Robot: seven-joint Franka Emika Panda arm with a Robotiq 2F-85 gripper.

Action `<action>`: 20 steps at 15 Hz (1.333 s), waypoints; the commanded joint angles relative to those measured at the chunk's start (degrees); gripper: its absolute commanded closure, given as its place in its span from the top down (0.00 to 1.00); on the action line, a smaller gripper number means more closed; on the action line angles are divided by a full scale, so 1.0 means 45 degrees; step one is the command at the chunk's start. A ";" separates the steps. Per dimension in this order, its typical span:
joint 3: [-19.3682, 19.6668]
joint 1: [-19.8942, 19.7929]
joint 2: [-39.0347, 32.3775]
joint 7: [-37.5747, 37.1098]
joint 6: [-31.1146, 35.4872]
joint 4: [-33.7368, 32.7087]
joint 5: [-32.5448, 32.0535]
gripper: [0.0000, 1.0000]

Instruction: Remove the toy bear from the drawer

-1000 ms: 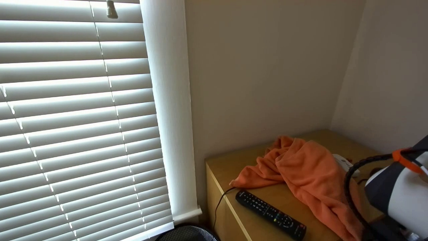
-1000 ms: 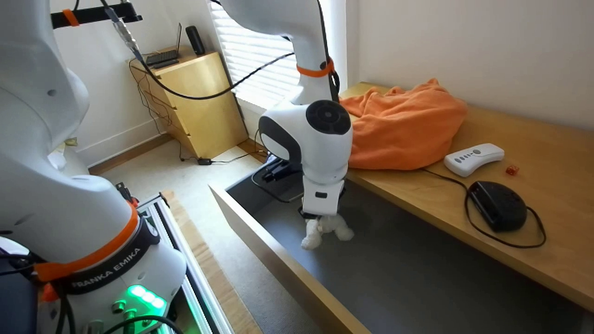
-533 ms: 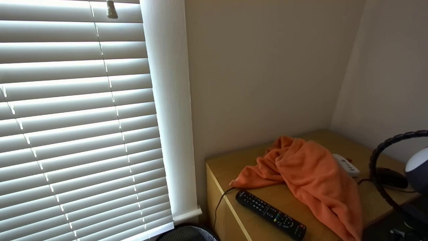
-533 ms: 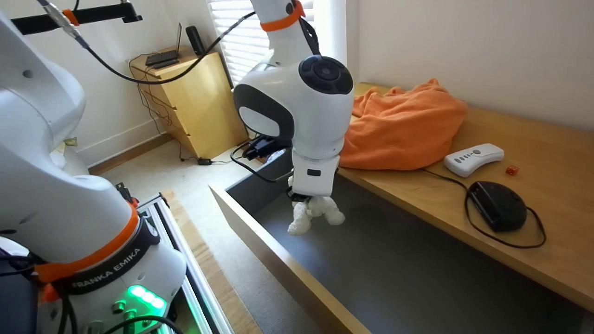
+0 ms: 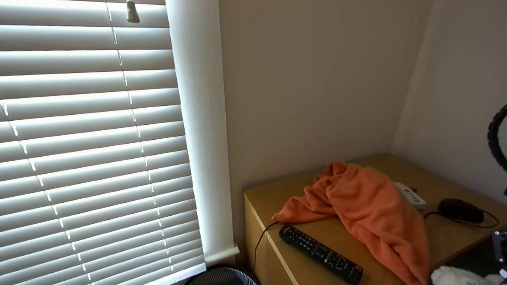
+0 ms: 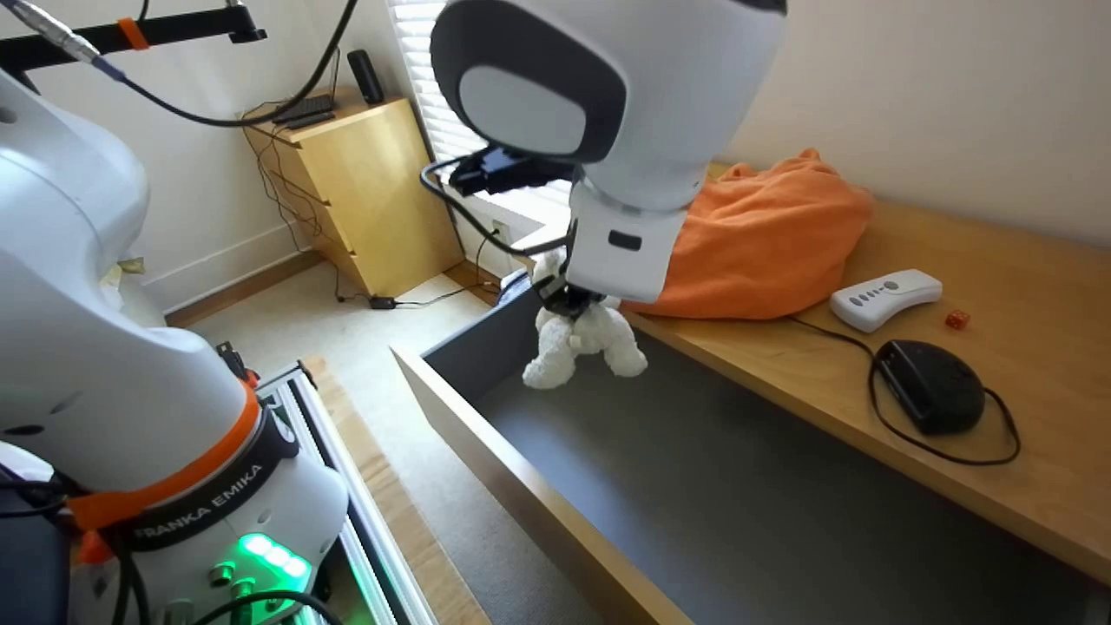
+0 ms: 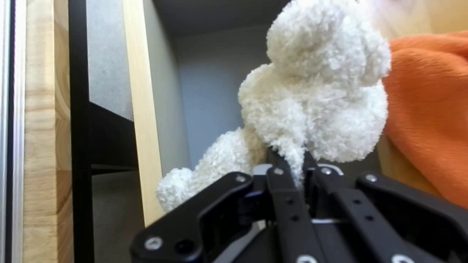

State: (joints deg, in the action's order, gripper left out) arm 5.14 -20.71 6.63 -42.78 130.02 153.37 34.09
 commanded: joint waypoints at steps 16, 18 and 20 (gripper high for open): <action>0.1204 0.1335 -0.4427 0.0291 0.5472 -0.7106 0.9295 0.03; 0.1246 0.1133 -0.5305 0.0280 0.5743 -0.8157 1.0040 0.03; 0.1331 0.0887 -0.6117 0.0185 0.5913 -0.9114 1.0477 0.03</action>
State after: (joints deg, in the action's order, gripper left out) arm 10.79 -15.01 -14.96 -42.87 155.60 119.40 77.01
